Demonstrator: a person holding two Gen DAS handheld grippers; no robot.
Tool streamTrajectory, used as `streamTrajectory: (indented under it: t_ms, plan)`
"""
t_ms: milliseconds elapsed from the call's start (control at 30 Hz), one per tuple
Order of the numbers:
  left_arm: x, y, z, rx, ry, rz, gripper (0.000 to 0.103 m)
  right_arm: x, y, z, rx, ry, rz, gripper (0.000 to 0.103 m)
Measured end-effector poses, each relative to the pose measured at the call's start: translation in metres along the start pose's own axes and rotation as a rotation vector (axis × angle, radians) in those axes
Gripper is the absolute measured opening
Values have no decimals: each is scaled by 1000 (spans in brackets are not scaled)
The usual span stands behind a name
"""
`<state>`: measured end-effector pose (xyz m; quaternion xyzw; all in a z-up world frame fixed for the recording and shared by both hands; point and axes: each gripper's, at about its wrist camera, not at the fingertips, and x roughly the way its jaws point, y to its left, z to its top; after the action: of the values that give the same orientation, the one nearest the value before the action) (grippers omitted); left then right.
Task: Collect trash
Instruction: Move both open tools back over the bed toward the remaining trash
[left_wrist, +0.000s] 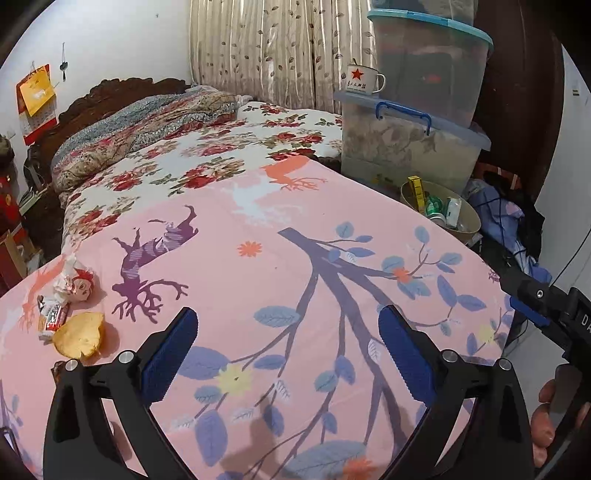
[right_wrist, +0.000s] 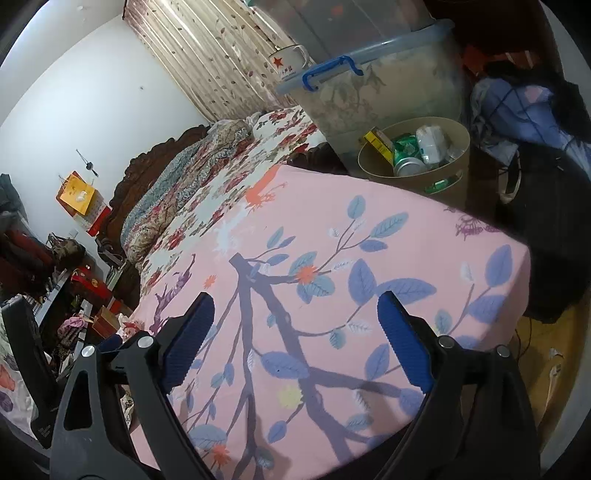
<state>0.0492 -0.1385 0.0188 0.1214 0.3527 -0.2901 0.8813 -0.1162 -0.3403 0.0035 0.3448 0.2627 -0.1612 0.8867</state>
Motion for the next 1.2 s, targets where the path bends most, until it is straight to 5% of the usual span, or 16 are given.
streamTrajectory:
  t_ms: [1200]
  plan:
    - [-29,5,-15,36,-53,157,94,-11,13,-15,14,-39,-34,98]
